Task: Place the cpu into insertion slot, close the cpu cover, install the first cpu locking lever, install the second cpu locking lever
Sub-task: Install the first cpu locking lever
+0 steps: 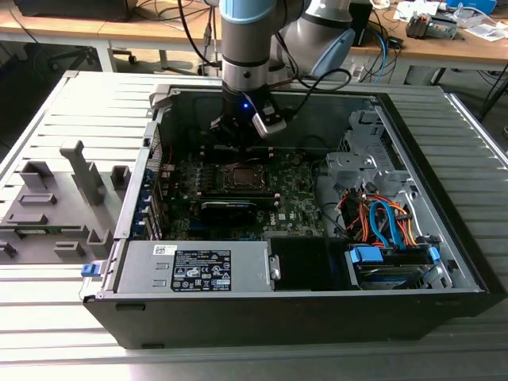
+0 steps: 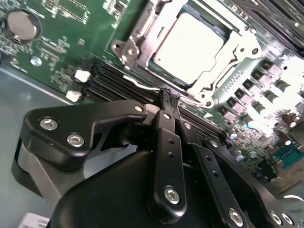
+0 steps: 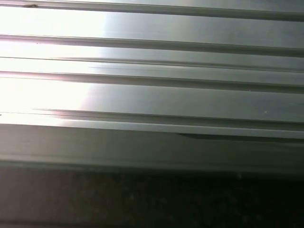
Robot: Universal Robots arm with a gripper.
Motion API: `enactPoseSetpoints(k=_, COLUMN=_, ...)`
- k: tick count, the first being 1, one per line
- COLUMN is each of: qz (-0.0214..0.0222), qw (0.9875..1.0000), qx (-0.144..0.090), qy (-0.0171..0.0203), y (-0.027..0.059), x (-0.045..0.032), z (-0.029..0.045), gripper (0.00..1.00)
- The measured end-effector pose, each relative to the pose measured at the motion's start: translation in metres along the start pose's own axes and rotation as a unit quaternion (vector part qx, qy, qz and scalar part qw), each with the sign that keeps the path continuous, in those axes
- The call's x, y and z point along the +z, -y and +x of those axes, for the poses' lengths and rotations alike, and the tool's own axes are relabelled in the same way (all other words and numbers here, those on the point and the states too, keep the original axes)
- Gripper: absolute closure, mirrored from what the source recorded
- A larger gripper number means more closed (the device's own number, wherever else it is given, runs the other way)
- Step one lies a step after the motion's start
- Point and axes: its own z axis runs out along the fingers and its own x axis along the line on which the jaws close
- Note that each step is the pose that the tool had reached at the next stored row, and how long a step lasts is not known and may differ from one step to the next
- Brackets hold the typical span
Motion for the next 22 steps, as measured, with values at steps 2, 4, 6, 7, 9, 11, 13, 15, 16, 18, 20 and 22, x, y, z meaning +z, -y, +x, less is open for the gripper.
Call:
enactPoseSetpoints(k=2, qz=0.0, qw=1.0, qx=0.0, qy=-0.0004, y=0.0003, x=0.0006, z=-0.0051, gripper=0.89)
enactPoseSetpoints(k=4, qz=-0.0001, qw=1.0, qx=0.0, qy=-0.0007, y=0.0005, x=0.0015, z=-0.0096, gripper=0.89)
enactPoseSetpoints(k=6, qz=0.0, qw=1.0, qx=0.0, qy=-0.0008, y=0.0007, x=0.0023, z=-0.0108, gripper=0.89)
enactPoseSetpoints(k=7, qz=0.0, qw=1.0, qx=0.0, qy=-0.0009, y=0.0009, x=0.0057, z=-0.0119, gripper=0.89)
enactPoseSetpoints(k=9, qz=-0.0002, qw=1.0, qx=0.0, qy=-0.0008, y=0.0023, x=0.0074, z=-0.0133, gripper=0.89)
enactPoseSetpoints(k=11, qz=-0.0002, qw=1.0, qx=0.0, qy=-0.0008, y=0.0033, x=0.0078, z=-0.0135, gripper=0.89)
enactPoseSetpoints(k=13, qz=-0.0001, qw=1.0, qx=0.0, qy=-0.0008, y=0.0047, x=0.0082, z=-0.0136, gripper=0.89)
enactPoseSetpoints(k=15, qz=0.0001, qw=1.0, qx=0.0, qy=-0.001, y=0.0056, x=0.0092, z=-0.0144, gripper=0.89)
enactPoseSetpoints(k=16, qz=0.0002, qw=1.0, qx=0.0, qy=-0.0011, y=0.0057, x=0.0099, z=-0.0151, gripper=0.89)
enactPoseSetpoints(k=18, qz=-0.0002, qw=1.0, qx=0.0, qy=-0.0011, y=0.0057, x=0.0113, z=-0.0171, gripper=0.89)
enactPoseSetpoints(k=20, qz=-0.0004, qw=1.0, qx=0.0, qy=-0.0011, y=0.0056, x=0.0114, z=-0.0175, gripper=0.89)
enactPoseSetpoints(k=22, qz=-0.0018, qw=1.0, qx=0.0, qy=-0.001, y=0.005, x=0.0114, z=-0.0175, gripper=0.89)
